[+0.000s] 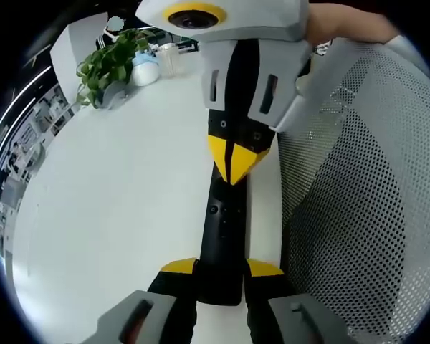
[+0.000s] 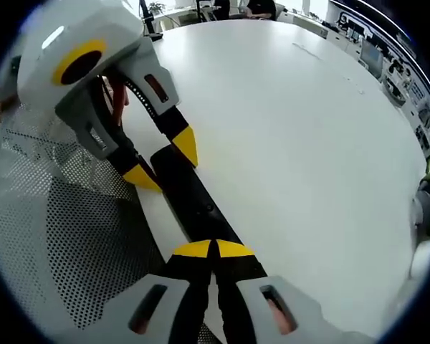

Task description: Press the specified remote control buttons in sequence, fully releasing each button before pressing the next.

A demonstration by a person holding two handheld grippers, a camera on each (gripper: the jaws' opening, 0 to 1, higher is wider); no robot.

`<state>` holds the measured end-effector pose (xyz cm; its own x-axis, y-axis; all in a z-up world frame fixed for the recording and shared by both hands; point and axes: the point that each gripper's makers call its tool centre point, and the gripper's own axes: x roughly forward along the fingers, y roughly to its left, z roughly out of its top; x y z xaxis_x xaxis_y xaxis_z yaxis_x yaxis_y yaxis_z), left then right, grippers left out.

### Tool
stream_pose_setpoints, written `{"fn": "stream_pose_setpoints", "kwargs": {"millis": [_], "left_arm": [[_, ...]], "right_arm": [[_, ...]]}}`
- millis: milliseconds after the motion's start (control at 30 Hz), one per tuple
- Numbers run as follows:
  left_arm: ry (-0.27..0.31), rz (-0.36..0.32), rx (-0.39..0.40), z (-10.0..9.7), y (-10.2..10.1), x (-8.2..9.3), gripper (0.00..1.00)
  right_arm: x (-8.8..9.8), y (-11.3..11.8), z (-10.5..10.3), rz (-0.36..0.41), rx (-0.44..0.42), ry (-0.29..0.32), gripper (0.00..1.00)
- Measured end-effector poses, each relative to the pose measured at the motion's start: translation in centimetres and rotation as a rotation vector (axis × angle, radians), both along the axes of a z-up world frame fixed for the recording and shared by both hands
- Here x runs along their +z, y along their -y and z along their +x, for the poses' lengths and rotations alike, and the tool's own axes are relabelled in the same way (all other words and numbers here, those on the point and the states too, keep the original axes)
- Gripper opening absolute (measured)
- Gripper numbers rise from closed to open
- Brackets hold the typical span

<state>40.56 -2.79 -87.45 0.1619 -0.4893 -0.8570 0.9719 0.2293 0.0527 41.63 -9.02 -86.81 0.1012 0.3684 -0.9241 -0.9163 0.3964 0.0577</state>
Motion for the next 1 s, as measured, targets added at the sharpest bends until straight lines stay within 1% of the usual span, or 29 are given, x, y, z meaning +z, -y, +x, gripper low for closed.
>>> {"fn": "stream_pose_setpoints", "kwargs": {"millis": [167, 367, 700, 1000], "left_arm": [[0.001, -0.004, 0.004, 0.0, -0.03, 0.01, 0.24], [0.002, -0.005, 0.005, 0.0, -0.01, 0.02, 0.25], [0.004, -0.009, 0.006, 0.01, -0.01, 0.03, 0.25], [0.004, -0.01, 0.005, 0.02, 0.02, 0.04, 0.25]], "right_arm": [[0.07, 0.12, 0.07, 0.024, -0.047, -0.022, 0.0], [-0.02, 0.15, 0.21, 0.027, -0.104, -0.06, 0.0], [0.05, 0.19, 0.09, 0.021, -0.087, -0.057, 0.0], [0.11, 0.19, 0.09, 0.029, -0.11, -0.082, 0.0]]}}
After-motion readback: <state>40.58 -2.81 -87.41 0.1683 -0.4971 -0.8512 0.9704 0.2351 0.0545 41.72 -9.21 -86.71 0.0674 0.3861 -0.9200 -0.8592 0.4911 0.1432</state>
